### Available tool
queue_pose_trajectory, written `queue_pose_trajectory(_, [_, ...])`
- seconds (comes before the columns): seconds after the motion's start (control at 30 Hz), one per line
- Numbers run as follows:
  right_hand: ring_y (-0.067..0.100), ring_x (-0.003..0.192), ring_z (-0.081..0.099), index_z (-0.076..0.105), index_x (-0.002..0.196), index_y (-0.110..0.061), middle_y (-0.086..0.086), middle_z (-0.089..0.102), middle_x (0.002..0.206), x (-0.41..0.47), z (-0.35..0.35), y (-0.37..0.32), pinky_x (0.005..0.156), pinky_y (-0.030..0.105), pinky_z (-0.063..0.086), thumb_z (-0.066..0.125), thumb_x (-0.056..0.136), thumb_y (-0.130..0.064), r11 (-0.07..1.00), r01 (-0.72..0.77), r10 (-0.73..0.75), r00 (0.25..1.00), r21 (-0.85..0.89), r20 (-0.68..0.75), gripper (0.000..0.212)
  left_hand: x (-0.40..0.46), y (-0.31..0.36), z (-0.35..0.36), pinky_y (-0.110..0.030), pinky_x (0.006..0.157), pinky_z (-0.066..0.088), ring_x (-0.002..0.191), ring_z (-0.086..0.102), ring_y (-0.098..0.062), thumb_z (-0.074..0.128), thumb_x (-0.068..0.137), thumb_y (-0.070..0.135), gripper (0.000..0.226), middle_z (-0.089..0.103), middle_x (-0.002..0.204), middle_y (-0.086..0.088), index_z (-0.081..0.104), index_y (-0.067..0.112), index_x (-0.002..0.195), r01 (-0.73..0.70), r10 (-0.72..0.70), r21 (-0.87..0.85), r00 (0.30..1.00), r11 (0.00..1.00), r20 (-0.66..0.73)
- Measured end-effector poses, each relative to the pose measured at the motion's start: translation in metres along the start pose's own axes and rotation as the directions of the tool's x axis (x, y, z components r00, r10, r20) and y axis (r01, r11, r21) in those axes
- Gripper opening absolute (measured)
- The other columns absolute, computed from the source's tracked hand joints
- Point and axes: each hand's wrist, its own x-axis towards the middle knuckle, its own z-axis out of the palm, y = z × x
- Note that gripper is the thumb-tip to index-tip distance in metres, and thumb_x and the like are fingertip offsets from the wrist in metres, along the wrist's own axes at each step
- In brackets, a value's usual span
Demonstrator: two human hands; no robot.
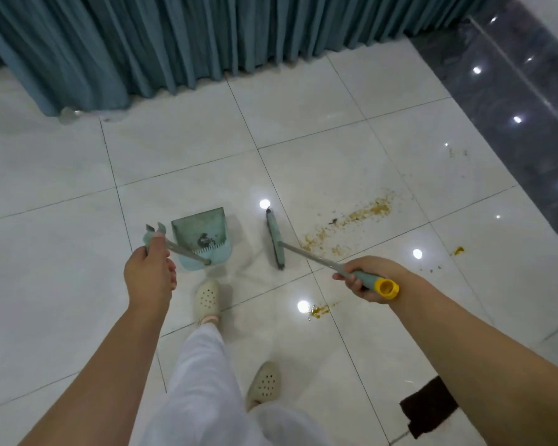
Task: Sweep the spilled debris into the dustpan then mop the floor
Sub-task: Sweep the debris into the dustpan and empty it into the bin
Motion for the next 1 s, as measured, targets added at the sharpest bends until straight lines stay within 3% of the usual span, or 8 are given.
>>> queue_pose_trajectory(0.07, [0.007,0.032,0.046,0.050,0.104,0.004,0.010,0.058,0.060,0.003,0.029,-0.009,0.030,0.013,0.039,0.042,0.096,-0.005,0.999,0.003,-0.004,0.999,0.038,0.048,0.014,0.019,0.012,0.004,-0.019,0.036,0.030,0.041,0.036,-0.014,0.054,0.085,0.046,0.037,0.046,0.057,-0.003,0.053,0.012,0.071,-0.007,0.007,0.006,1.000,1.000,0.008])
queue_pose_trajectory(0.2, [0.008,0.036,0.048,0.049,0.104,0.005,0.013,0.056,0.085,0.023,0.102,-0.037,0.031,0.014,0.040,0.043,0.094,-0.003,0.995,-0.020,0.008,0.992,0.094,0.124,0.014,0.070,0.042,0.004,-0.021,0.039,0.032,0.042,0.038,-0.014,0.054,0.085,0.046,0.036,0.047,0.057,-0.003,0.054,0.013,0.072,-0.005,0.005,0.010,1.000,1.000,-0.016])
queue_pose_trajectory(0.3, [0.008,0.034,0.047,0.051,0.098,0.006,0.013,0.054,0.082,0.041,0.158,-0.065,0.031,0.014,0.041,0.043,0.094,-0.003,0.991,-0.078,0.059,0.983,0.105,0.174,0.013,0.114,0.070,-0.004,-0.022,0.040,0.032,0.043,0.037,-0.015,0.055,0.085,0.047,0.037,0.045,0.057,-0.003,0.053,0.013,0.071,0.008,-0.008,0.006,0.999,1.000,-0.039])
queue_pose_trajectory(0.5, [0.008,0.032,0.046,0.050,0.099,0.005,0.013,0.053,0.084,0.072,0.233,-0.128,0.030,0.014,0.040,0.044,0.093,-0.002,0.986,-0.110,0.092,0.986,0.125,0.141,0.011,0.196,0.118,-0.016,-0.023,0.042,0.031,0.043,0.036,-0.015,0.056,0.086,0.047,0.039,0.044,0.055,-0.003,0.049,0.012,0.070,0.001,0.001,0.039,0.999,0.999,-0.054])
queue_pose_trajectory(0.83, [0.009,0.030,0.041,0.048,0.097,0.003,0.020,0.052,0.088,0.078,0.210,-0.202,0.032,0.012,0.042,0.045,0.093,0.000,0.923,-0.004,0.009,1.000,0.386,-0.012,0.006,0.262,0.148,0.034,-0.027,0.049,0.036,0.049,0.044,-0.021,0.050,0.086,0.043,0.041,0.048,0.058,-0.005,0.041,0.013,0.060,-0.024,0.050,0.257,0.994,0.966,-0.096])
queue_pose_trajectory(1.0, [0.010,0.027,0.042,0.044,0.112,0.002,0.020,0.050,0.086,0.076,0.158,-0.204,0.031,0.012,0.042,0.043,0.095,-0.001,0.900,0.043,0.008,0.993,0.434,-0.115,0.017,0.264,0.149,0.069,-0.036,0.072,0.045,0.082,0.059,-0.032,0.043,0.092,0.049,0.048,0.062,0.088,-0.016,0.057,0.004,0.088,-0.078,0.138,0.392,0.982,0.916,-0.127])
